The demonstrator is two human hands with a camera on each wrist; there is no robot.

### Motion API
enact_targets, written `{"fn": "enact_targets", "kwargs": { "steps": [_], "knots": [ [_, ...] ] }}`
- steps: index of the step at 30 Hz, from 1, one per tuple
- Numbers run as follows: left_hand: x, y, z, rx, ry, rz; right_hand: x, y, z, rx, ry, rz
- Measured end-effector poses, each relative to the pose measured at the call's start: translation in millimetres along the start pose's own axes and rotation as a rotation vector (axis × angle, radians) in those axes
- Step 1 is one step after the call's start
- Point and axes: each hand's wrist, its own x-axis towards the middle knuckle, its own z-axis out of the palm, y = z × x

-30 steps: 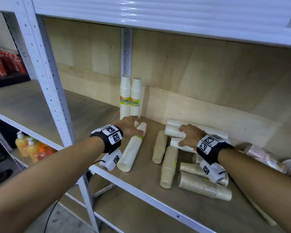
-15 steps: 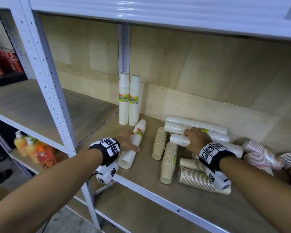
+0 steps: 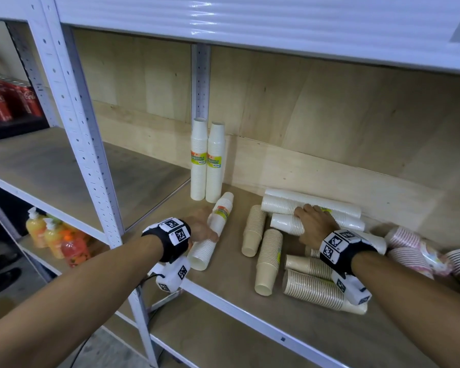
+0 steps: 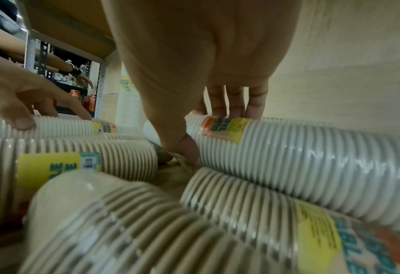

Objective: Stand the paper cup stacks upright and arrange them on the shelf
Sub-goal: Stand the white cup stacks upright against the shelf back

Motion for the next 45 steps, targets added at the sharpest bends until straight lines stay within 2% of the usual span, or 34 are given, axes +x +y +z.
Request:
{"fn": "enact_targets", "kwargs": {
  "steps": [4,6,15,21,25,34,38,45],
  "knots": [
    [-4.6,11.0,-7.0,-0.023,-0.025,-0.018,4.7,-1.4,-18.3,0.105,0.042,0.014],
    [-4.3,17.6,-11.6,-0.003,-0.015,0.016,9.3,-4.2,-32.7,0.157,0.053,0.011],
    [-3.5,47.7,-40.7,-0.142,0.163,0.242,43.1,-29.3,-110.3,0.447,0.151,0.003],
    [-1.2,53.7,-65.4,-0.231,0.285,0.288,69.3,-55.4,-148.5,0.611,0.265,-0.029],
    [2.0,47.3,-74.6,-0.279,0.318,0.294,82.4,-73.2,-156.7,0.663,0.309,-0.043],
    [15.2,25.6,-93.2,-0.314,0.397,0.209,105.8,-106.6,-178.6,0.924,0.397,-0.053],
    [23.3,17.3,-96.8,-0.320,0.410,0.177,115.9,-121.4,-174.8,1.043,0.384,-0.044],
    [38.7,1.9,-91.4,-0.294,0.407,0.158,129.2,-140.4,-137.9,1.135,0.285,0.015]
  ]
}}
